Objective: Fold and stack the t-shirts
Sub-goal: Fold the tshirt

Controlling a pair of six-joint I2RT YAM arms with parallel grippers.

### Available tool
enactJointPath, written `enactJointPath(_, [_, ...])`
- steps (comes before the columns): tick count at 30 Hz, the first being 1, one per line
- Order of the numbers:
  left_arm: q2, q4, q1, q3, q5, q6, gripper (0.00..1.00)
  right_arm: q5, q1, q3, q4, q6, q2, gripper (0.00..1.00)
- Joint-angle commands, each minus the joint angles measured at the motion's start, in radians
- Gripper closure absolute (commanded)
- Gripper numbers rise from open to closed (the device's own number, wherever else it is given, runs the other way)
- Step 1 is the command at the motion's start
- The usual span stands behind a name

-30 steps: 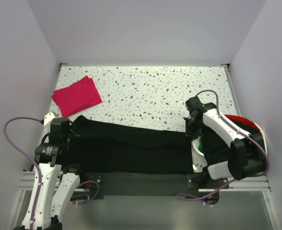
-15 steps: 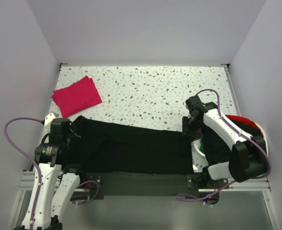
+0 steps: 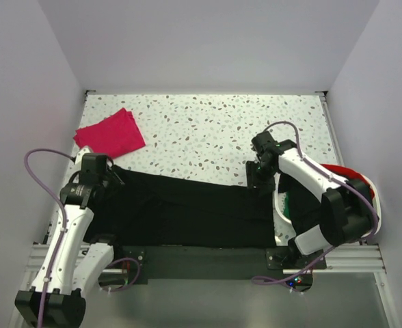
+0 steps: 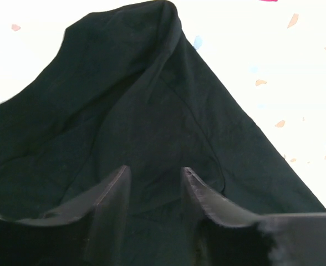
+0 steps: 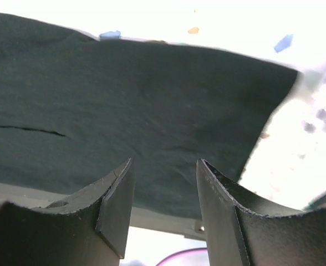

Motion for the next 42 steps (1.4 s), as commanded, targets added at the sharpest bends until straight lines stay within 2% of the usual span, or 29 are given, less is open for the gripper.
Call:
enactJointPath(1, [0.060, 0.135, 0.006, -0.009, 0.019, 0.038, 0.50, -0.042, 0.038, 0.009, 0.077, 0.032, 0.046, 0.48])
enactJointPath(3, [0.089, 0.163, 0.007, -0.001, 0.005, 0.047, 0.43, -0.037, 0.050, 0.007, 0.096, 0.034, 0.092, 0.48])
enactJointPath(6, [0.156, 0.199, 0.009, 0.017, -0.022, 0.069, 0.38, -0.026, 0.058, 0.009, 0.124, 0.041, 0.163, 0.48])
enactJointPath(11, [0.274, 0.313, 0.049, 0.025, -0.012, 0.122, 0.37, 0.027, 0.058, 0.038, 0.136, 0.046, 0.252, 0.48])
enactJointPath(18, [0.463, 0.472, 0.098, 0.078, -0.024, 0.199, 0.46, 0.046, 0.058, 0.076, 0.139, 0.044, 0.330, 0.48])
enactJointPath(24, [0.629, 0.540, 0.121, 0.132, -0.056, 0.234, 0.50, 0.053, 0.058, 0.093, 0.133, 0.038, 0.373, 0.48])
enactJointPath(29, [0.689, 0.586, 0.136, 0.143, -0.056, 0.254, 0.56, 0.070, 0.058, 0.113, 0.124, 0.034, 0.390, 0.48])
enactJointPath(33, [0.764, 0.595, 0.139, 0.163, -0.055, 0.259, 0.58, 0.084, 0.058, 0.133, 0.110, 0.027, 0.411, 0.48])
enactJointPath(42, [0.822, 0.623, 0.138, 0.155, -0.035, 0.247, 0.62, 0.093, 0.058, 0.144, 0.101, 0.020, 0.421, 0.48])
